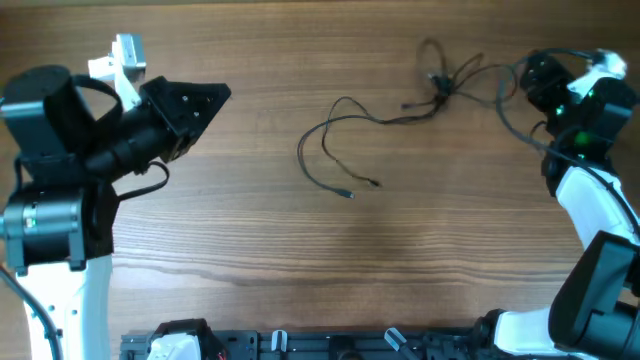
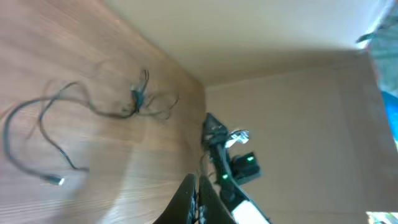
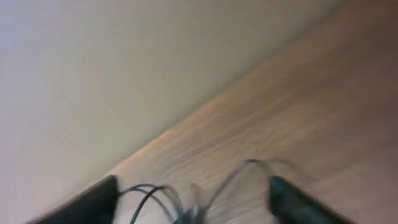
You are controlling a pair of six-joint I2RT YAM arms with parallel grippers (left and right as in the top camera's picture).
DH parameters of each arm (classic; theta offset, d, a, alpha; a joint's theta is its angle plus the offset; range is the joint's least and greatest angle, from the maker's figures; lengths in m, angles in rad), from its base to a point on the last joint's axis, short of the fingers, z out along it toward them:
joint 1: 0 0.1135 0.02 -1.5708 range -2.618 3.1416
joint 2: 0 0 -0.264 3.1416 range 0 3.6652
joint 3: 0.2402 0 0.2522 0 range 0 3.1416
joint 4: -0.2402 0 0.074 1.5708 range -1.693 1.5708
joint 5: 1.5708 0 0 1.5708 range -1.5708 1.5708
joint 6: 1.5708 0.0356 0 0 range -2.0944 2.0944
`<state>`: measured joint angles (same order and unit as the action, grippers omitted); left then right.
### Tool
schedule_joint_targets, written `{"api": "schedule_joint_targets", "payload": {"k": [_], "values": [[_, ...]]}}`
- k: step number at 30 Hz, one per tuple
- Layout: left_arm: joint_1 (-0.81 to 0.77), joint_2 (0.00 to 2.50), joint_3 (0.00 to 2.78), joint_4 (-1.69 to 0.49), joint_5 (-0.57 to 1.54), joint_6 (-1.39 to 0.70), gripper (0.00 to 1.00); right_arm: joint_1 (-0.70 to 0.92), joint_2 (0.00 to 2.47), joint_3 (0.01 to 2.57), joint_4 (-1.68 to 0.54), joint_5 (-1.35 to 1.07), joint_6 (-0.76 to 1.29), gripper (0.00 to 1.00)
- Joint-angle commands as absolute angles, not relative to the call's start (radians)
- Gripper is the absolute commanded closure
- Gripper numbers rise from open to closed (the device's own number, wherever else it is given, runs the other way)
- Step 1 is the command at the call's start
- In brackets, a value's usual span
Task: Untangle cables
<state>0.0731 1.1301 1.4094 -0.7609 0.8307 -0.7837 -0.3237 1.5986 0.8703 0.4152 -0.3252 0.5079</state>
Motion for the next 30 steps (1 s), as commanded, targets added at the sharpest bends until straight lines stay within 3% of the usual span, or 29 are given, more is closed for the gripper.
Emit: {"api": "schedule_joint_targets", "payload": {"k": [1, 2, 6, 7, 9, 12, 16, 18, 20, 23, 24, 25, 28, 30], "values": [[0.001, 1.185, 1.413, -0.809, 0.674, -0.736, 0.92, -0.276, 1.554, 0.878, 0.436, -0.550, 0.418, 0.43], [-0.025, 1.204, 1.413, -0.822, 0.631, -0.736, 0.86, -0.261, 1.552, 0.878, 0.419, -0.551, 0.420, 0.26], [-0.179, 1.316, 1.412, -0.804, 0.482, -0.737, 0.55, -0.259, 1.552, 0.877, 0.306, -0.499, 0.493, 0.10], [-0.241, 1.375, 1.412, -0.759, 0.431, -0.737, 0.36, -0.259, 1.552, 0.877, 0.282, -0.514, 0.458, 0.06], [-0.336, 1.492, 1.412, -0.622, 0.341, -0.737, 0.12, -0.259, 1.550, 0.877, 0.267, -0.526, 0.454, 0.00], [-0.458, 1.707, 1.412, -0.349, 0.260, -0.722, 0.07, -0.263, 1.506, 0.877, 0.214, -0.517, 0.472, 0.00], [-0.584, 2.038, 1.412, 0.063, 0.114, -0.636, 0.06, -0.290, 1.385, 0.877, 0.055, -0.467, 0.470, 0.00], [-0.622, 2.152, 1.412, 0.231, 0.114, -0.636, 0.11, -0.292, 1.336, 0.877, -0.042, -0.464, 0.464, 0.00], [-0.643, 2.232, 1.412, 0.388, 0.113, -0.636, 0.23, -0.292, 1.327, 0.877, -0.115, -0.465, 0.464, 0.00], [-0.667, 2.330, 1.412, 0.543, 0.084, -0.636, 0.25, -0.292, 1.328, 0.877, -0.215, -0.464, 0.404, 0.00], [-0.673, 2.358, 1.412, 0.564, 0.068, -0.636, 0.30, -0.292, 1.327, 0.877, -0.235, -0.465, 0.399, 0.00], [-0.677, 2.383, 1.412, 0.582, 0.068, -0.636, 0.96, -0.292, 1.327, 0.877, -0.249, -0.465, 0.393, 0.00], [-0.656, 2.366, 1.412, 0.571, 0.072, -0.632, 0.96, -0.291, 1.327, 0.877, -0.252, -0.465, 0.393, 0.00], [-0.596, 2.255, 1.412, 0.484, 0.224, -0.633, 0.96, -0.281, 1.327, 0.877, -0.291, -0.466, 0.393, 0.00]]}}
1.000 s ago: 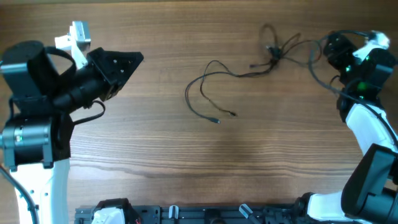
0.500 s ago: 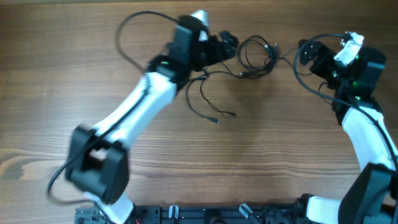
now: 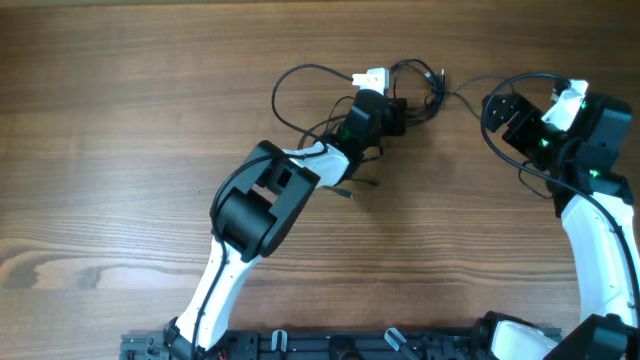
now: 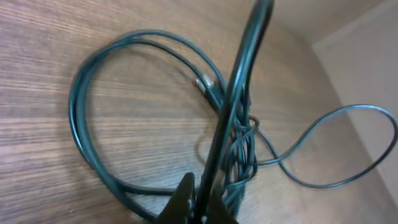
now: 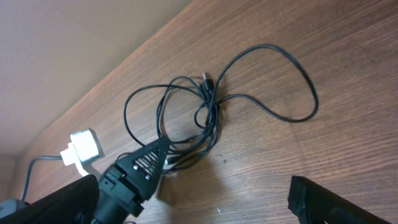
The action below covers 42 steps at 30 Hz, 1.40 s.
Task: Untangle cables
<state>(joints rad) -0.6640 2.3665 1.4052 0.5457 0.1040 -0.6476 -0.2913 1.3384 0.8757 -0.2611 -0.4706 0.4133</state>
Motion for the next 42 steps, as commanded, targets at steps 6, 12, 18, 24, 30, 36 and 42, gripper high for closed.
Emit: {"api": "schedule_joint_targets", "payload": {"k": [6, 12, 18, 24, 30, 36, 42], "values": [[-0.434, 1.810, 1.412, 0.011, 0.424, -0.635, 0.96, -0.205, 1.328, 0.877, -0.344, -0.553, 0.391, 0.00], [-0.423, 1.542, 1.412, -0.182, 0.477, -0.635, 0.96, -0.038, 1.354, 0.877, -0.319, -0.634, 0.663, 0.00], [-0.419, 1.444, 1.412, -0.244, 0.556, -0.631, 0.96, 0.028, 1.503, 0.875, 0.045, -1.037, 0.719, 0.00], [-0.442, 1.448, 1.412, -0.297, 0.635, -0.631, 0.96, 0.173, 1.646, 0.875, 0.486, -1.162, 1.263, 0.00], [-0.466, 1.447, 1.412, -0.299, 0.632, -0.579, 0.96, 0.327, 1.648, 0.875, 0.432, -1.032, 1.335, 0.64], [-0.462, 1.446, 1.412, -0.500, 0.632, -0.505, 0.96, 0.150, 1.648, 0.875, 0.476, -1.040, 1.152, 0.96], [-0.454, 1.456, 1.405, -0.759, 0.367, -0.445, 0.94, -0.045, 1.648, 0.875, 0.642, -1.162, 1.005, 0.82]]}}
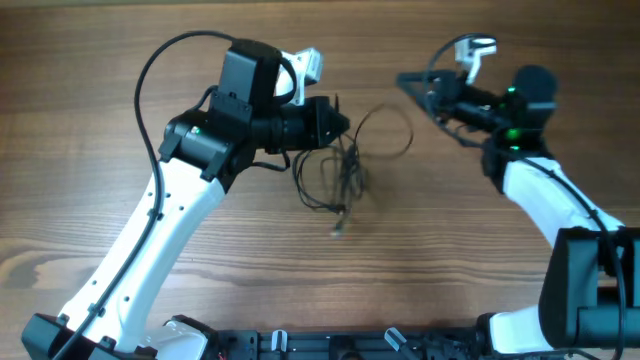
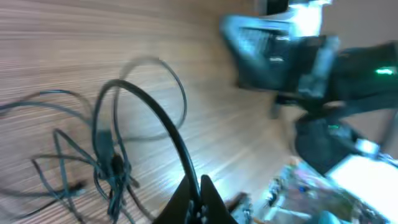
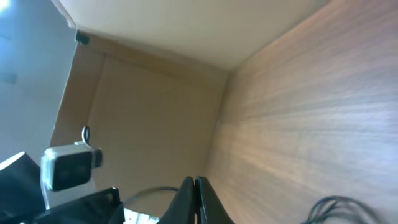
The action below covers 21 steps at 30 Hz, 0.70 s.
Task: Untangle cables
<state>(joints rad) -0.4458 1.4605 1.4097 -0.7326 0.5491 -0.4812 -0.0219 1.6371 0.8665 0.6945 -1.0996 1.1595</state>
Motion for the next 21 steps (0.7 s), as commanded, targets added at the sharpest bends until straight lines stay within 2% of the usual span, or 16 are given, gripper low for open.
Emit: {"api": "schedule_joint_targets", "payload": {"k": [1, 3, 7, 8, 9, 10, 11, 13, 14, 15, 16, 17, 19, 21], "values": [[-0.465, 1.465, 1.394, -0.756, 0.336, -0.445, 0.96, -0.044, 1.648, 0.875, 0.574, -1.170, 0.933, 0.82], [-0.502, 1.512, 1.340, -0.694, 0.324, -0.456, 0.96, -0.044, 1.648, 0.875, 0.438, -1.146, 0.807, 0.80], [-0.620, 1.690, 1.275, -0.656, 0.331, -0.597, 0.96, -0.046, 1.647, 0.875, 0.299, -1.094, 0.665, 0.75], [-0.648, 1.726, 1.275, -0.663, 0.347, -0.608, 0.96, -0.049, 1.647, 0.875, 0.243, -1.042, 0.628, 0.65], [-0.675, 1.752, 1.275, -0.675, 0.348, -0.611, 0.96, -0.053, 1.647, 0.875, 0.182, -0.974, 0.601, 0.48], [-0.696, 1.764, 1.275, -0.698, 0.346, -0.611, 0.96, -0.060, 1.647, 0.875, 0.091, -0.867, 0.564, 0.38], [-0.710, 1.763, 1.275, -0.745, 0.339, -0.611, 0.96, -0.070, 1.647, 0.875, 0.006, -0.782, 0.535, 0.21], [-0.710, 1.756, 1.275, -0.853, 0.275, -0.611, 0.93, -0.096, 1.644, 0.875, -0.119, -0.743, 0.509, 0.08], [-0.709, 1.756, 1.275, -0.950, 0.169, -0.619, 0.85, -0.110, 1.644, 0.875, -0.188, -0.744, 0.484, 0.00], [-0.709, 1.756, 1.275, -1.015, 0.075, -0.653, 0.77, -0.113, 1.644, 0.875, -0.232, -0.743, 0.446, 0.00], [-0.709, 1.756, 1.275, -1.109, -0.060, -0.739, 0.50, -0.113, 1.643, 0.875, -0.286, -0.740, 0.390, 0.00], [-0.709, 1.756, 1.275, -1.181, -0.148, -0.830, 0.00, -0.113, 1.642, 0.875, -0.330, -0.720, 0.366, 0.00], [-0.709, 1.752, 1.275, -1.208, -0.171, -0.960, 0.01, -0.113, 1.642, 0.875, -0.374, -0.635, 0.366, 0.00], [-0.709, 1.726, 1.289, -1.137, -0.121, -0.985, 0.00, -0.113, 1.636, 0.875, -0.383, -0.598, 0.367, 0.00]]}}
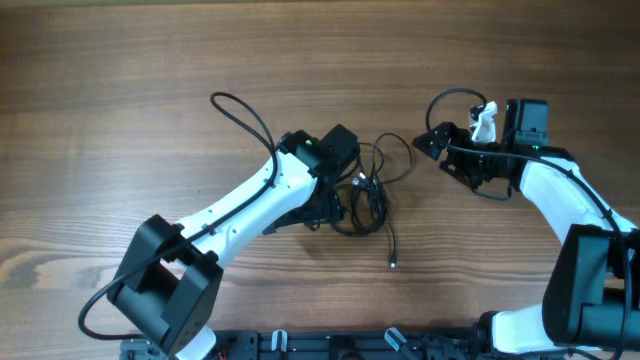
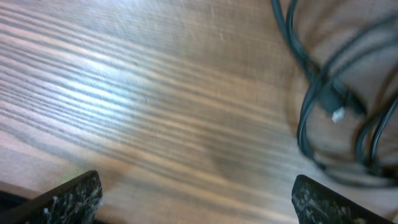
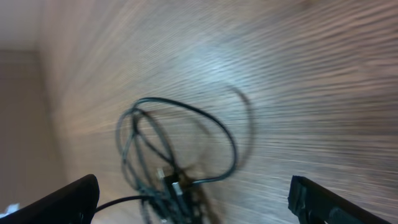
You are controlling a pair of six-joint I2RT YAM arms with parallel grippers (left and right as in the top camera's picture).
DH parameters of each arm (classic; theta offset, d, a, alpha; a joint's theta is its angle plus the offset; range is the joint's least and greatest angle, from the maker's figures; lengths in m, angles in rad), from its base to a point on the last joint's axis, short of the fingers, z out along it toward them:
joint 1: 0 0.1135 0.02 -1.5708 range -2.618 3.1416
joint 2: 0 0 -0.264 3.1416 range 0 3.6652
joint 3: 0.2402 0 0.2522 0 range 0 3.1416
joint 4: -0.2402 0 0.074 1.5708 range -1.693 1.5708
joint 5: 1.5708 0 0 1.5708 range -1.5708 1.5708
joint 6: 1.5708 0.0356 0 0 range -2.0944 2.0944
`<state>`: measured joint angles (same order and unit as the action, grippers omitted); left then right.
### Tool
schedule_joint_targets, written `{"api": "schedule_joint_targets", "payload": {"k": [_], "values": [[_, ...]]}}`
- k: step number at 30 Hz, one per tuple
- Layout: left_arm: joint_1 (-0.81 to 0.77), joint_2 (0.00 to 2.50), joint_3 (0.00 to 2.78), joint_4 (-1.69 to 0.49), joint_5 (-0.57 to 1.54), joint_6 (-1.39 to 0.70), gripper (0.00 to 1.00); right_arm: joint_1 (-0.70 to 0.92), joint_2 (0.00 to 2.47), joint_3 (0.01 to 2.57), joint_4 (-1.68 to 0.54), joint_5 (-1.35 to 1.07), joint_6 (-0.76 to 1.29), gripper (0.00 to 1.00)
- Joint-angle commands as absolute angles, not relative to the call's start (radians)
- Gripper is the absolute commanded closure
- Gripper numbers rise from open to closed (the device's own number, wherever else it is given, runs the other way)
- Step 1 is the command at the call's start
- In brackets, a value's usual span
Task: Untangle cables
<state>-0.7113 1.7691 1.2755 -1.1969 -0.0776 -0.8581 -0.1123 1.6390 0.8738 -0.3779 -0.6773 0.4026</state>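
Note:
A tangle of thin black cables (image 1: 365, 195) lies on the wooden table (image 1: 120, 90) near its middle. One loose plug end (image 1: 393, 262) trails toward the front. My left gripper (image 1: 322, 212) sits low just left of the tangle. It is open with bare wood between its fingertips (image 2: 68, 198), and cable loops (image 2: 329, 99) lie ahead of it to the right. My right gripper (image 1: 430, 140) is right of the tangle and faces it. It is open, and the blurred cable bunch (image 3: 174, 180) lies on the table between its fingertips (image 3: 62, 199).
The left arm's own black lead (image 1: 240, 110) arcs over the table behind the arm. The right arm (image 1: 560, 190) comes in from the right edge. A dark rail (image 1: 330, 348) runs along the front edge.
Both grippers were shut and are now open. The left one was raised behind the tangle with a cable in it and is now low beside it. The plug end lies further right and forward.
At first the arms stood at the table's sides and the cables lay spread at the back. Then the left gripper was shut in the tangle, the right open nearby. Later both were shut with the cables bunched mid-table. Now both are open beside the bunch.

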Motion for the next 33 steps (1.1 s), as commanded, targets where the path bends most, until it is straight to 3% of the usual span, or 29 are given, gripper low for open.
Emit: {"api": "schedule_joint_targets", "payload": {"k": [1, 6, 11, 17, 19, 23, 33], "values": [[-0.709, 1.710, 1.309, -1.089, -0.109, -0.984, 0.00, -0.113, 1.632, 0.875, -0.382, -0.588, 0.368, 0.00], [-0.689, 1.569, 1.438, -0.530, -0.098, -0.973, 0.00, -0.238, 1.579, 0.875, -0.384, -0.540, 0.517, 0.00], [-0.714, 1.684, 1.438, -0.159, 0.032, -1.141, 0.00, -0.354, 1.567, 0.875, -0.448, -0.550, 0.519, 0.00], [-0.762, 1.928, 1.438, -0.283, 0.247, -1.556, 0.00, -0.354, 1.567, 0.875, -0.470, -0.493, 0.472, 0.00], [-0.752, 1.930, 1.438, -0.530, 0.188, -1.662, 0.00, -0.354, 1.567, 0.875, -0.469, -0.493, 0.471, 0.00], [-0.680, 1.928, 1.438, -0.959, 0.147, -1.660, 0.00, -0.354, 1.567, 0.875, -0.471, -0.493, 0.471, 0.00], [-0.664, 2.010, 1.438, -0.760, 0.159, -1.665, 0.08, -0.354, 1.567, 0.875, -0.488, -0.494, 0.471, 0.00]]}}
